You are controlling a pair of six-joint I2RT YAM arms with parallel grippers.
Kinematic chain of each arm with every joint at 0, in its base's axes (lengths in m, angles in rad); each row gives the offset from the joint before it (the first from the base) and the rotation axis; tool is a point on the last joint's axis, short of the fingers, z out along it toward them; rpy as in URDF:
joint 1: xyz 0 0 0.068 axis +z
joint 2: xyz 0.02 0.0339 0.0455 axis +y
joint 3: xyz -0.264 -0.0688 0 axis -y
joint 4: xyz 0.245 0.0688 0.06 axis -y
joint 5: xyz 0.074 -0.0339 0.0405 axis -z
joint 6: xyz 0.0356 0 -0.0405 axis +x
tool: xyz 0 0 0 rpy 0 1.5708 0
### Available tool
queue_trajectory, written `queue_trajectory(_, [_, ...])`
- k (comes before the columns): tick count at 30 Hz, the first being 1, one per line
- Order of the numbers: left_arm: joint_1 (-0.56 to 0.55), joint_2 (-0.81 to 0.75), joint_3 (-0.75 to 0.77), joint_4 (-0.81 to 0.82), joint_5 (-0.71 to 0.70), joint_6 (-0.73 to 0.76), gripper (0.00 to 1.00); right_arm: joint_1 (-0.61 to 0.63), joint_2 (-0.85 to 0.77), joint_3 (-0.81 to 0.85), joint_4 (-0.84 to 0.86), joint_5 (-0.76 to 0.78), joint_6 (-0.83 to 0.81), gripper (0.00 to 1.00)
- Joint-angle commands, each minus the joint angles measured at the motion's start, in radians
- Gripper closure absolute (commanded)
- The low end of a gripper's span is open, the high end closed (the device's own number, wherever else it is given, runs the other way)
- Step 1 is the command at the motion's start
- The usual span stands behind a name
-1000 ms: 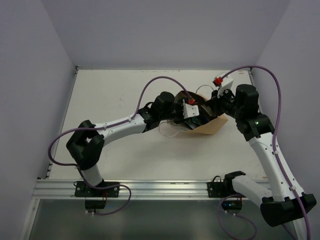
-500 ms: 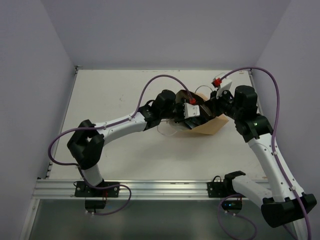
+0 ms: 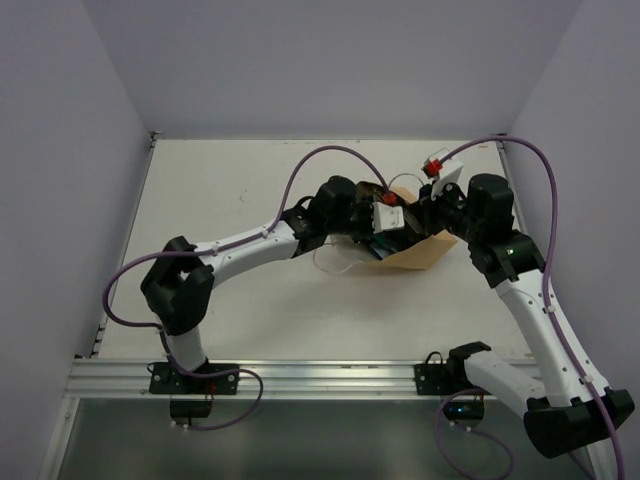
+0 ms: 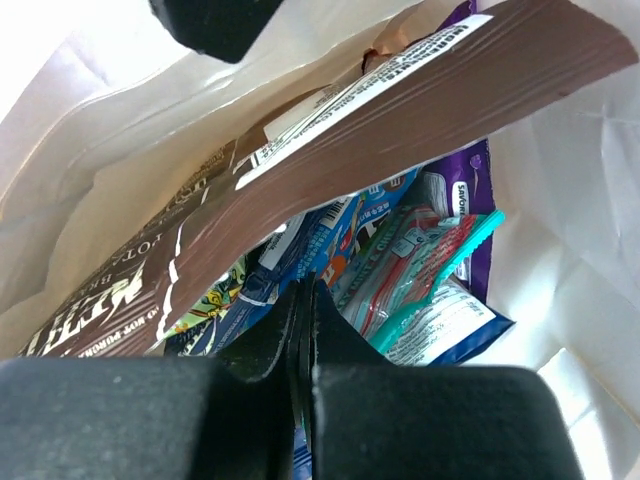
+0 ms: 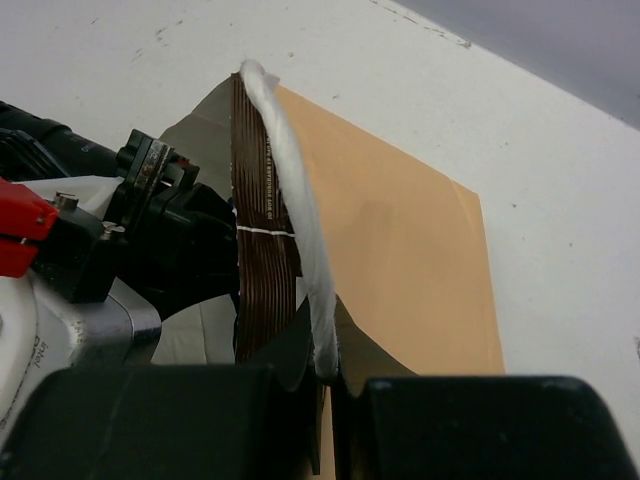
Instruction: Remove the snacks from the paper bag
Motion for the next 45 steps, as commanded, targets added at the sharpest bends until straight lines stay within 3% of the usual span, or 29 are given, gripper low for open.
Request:
queue_trajectory(1, [-0.004,-0.053,0.029,-0.016,-0.018,-0.005,1.0,0.004,-0.036,-0.012,0.063,0.003,0.008,1.0])
queue_trajectory(4, [-0.003,-0.185,-0.04,-0.027,-0.073,-0.007,1.0,0.004,-0.045,-0.026,0.074,0.026,0.01,1.0])
queue_trajectory(9, [0.029,-0.485,-0.271,-0.065,-0.317,-0.023,1.0,0.004,-0.053,-0.032,0.082,0.072,0.011,1.0])
queue_trajectory(16, [0.242,-0.821,-0.608,-0.047,-0.428,-0.232,1.0,0.004,-0.073,-0.054,0.094,0.131,0.004,1.0])
queue_trajectory(23, [0.29,-0.749,-0.756,0.048,-0.534,-0.395,1.0,0.004,-0.056,-0.037,0.089,0.123,0.005,1.0])
queue_trajectory(25, [0.292,-0.702,-0.721,0.028,-0.538,-0.437,0.87,0.004,-0.047,-0.031,0.085,0.117,0.007,1.0])
queue_trajectory(26, [0.292,-0.669,-0.672,0.009,-0.531,-0.453,0.63,0.004,-0.045,-0.029,0.086,0.114,0.007,1.0])
queue_trajectory(29, [0.287,-0.639,-0.562,-0.001,-0.462,-0.529,0.23,0.004,-0.038,-0.02,0.08,0.111,0.013,1.0])
queue_trajectory(32, [0.247,-0.622,-0.448,-0.001,-0.46,-0.654,0.11,0.003,-0.031,-0.011,0.075,0.112,0.017,1.0])
queue_trajectory(36, [0.064,-0.546,-0.315,0.036,-0.529,-0.715,0.12,0.004,-0.03,-0.009,0.074,0.115,0.028,1.0])
queue_trajectory(40, [-0.006,-0.414,-0.203,0.103,-0.48,-0.85,0.23,0.004,-0.025,-0.003,0.071,0.12,0.037,1.0])
queue_trajectory(45, [-0.102,-0.219,-0.095,0.149,-0.534,-0.815,0.36,0.004,-0.027,0.001,0.065,0.123,0.053,1.0])
